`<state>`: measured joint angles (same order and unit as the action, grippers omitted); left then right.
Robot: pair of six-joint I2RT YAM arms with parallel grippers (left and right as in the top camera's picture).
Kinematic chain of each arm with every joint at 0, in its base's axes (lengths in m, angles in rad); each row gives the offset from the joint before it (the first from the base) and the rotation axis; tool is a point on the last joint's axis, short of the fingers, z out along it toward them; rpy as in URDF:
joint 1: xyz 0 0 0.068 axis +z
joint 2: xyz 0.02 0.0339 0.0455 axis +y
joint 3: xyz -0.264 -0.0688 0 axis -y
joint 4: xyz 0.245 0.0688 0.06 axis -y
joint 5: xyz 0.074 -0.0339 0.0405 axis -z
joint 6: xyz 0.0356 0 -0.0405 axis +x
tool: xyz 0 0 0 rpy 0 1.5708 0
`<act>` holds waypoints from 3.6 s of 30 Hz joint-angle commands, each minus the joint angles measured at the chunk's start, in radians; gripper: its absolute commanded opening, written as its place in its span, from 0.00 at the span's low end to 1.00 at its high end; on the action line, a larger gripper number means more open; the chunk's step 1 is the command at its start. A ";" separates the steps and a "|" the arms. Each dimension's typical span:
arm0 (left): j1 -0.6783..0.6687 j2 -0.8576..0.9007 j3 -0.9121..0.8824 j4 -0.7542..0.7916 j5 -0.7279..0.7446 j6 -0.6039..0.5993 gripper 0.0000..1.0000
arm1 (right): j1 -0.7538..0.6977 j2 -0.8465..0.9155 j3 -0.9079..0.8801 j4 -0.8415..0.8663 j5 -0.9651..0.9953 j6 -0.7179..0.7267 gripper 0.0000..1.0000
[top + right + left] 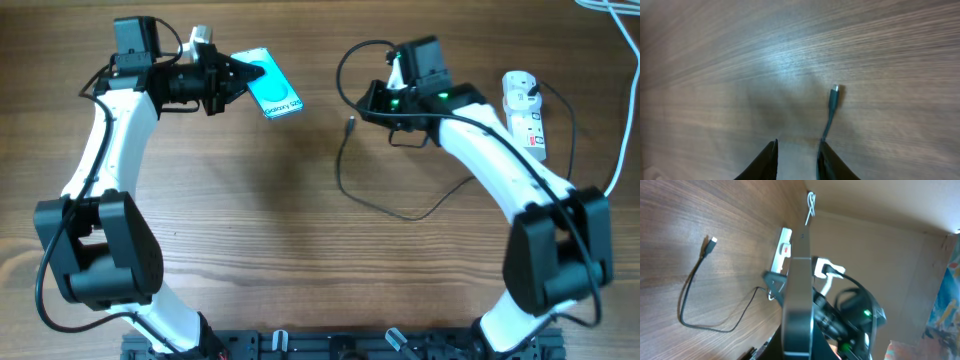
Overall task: Plug charger to phone and switch on socket
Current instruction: 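Lower the right gripper onto the black cable connector and grasp it, then lift the connector with the right gripper toward the phone's bottom port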
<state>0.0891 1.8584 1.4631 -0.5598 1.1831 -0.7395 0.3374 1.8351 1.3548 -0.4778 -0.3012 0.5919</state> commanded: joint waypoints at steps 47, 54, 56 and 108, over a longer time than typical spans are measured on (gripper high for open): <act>0.000 -0.024 0.009 0.003 0.020 -0.032 0.04 | 0.064 0.268 0.027 -0.061 0.320 0.066 0.04; 0.000 -0.024 0.009 0.003 0.020 -0.032 0.04 | 0.079 0.285 0.027 -0.219 0.301 0.066 0.07; 0.000 -0.024 0.009 0.003 0.020 -0.032 0.04 | 0.080 0.319 0.032 -0.231 0.270 0.072 0.11; 0.000 -0.024 0.009 0.067 0.277 0.265 0.04 | 0.109 -0.039 0.037 0.055 -0.948 -0.205 0.05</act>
<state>0.0872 1.8584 1.4631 -0.5354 1.4570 -0.4129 0.4313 1.8061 1.3933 -0.4320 -1.2697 0.3599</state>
